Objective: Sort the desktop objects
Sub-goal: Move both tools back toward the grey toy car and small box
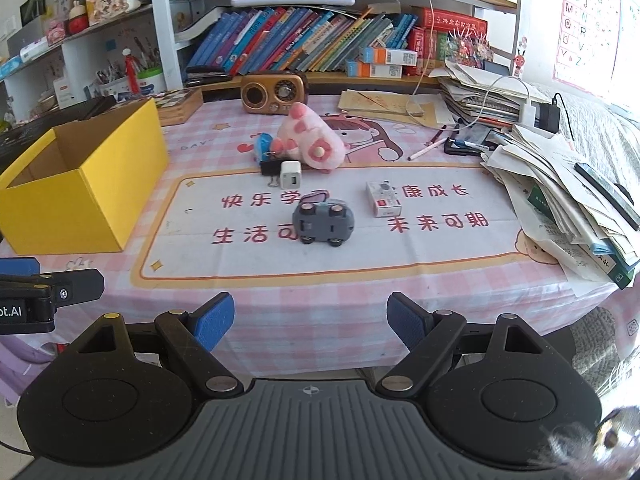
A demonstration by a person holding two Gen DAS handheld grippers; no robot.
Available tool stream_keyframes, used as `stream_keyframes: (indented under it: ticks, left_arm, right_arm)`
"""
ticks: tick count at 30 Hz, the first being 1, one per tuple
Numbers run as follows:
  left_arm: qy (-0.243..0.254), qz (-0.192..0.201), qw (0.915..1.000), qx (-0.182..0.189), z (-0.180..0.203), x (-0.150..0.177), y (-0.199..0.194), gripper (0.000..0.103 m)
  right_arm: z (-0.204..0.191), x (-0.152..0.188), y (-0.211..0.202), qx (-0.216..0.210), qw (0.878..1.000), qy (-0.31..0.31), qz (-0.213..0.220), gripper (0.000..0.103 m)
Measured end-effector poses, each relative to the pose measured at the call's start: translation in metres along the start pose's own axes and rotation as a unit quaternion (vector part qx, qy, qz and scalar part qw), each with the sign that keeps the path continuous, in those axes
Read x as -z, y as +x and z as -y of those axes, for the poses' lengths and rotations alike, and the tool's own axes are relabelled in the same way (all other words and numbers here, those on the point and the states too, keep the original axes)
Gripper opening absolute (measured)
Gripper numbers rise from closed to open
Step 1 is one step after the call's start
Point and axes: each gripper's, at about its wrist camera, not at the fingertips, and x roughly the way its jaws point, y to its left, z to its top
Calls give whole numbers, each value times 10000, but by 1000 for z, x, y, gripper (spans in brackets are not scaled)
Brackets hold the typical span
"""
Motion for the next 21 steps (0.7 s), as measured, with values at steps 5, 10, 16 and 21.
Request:
stream_keyframes:
  ticks: [5,10,16,21]
  left_arm:
    - [16,-61,10000,24,9,-6,11,93]
    - [10,-127,9999,17,18,-13,23,93]
    - [-22,-193,9998,54,35,-22,41,93]
    - [-53,-214,9998,8,49,-29,53,93]
  right_arm:
    - [12,-6,10,-4,10000,23,-75,83]
    - [25,-12,20,-15,9999,30,-135,83]
    - [45,-22,33,6,9998,-4,-183,83]
    - [60,-32,47,-95,9996,-74,-249,83]
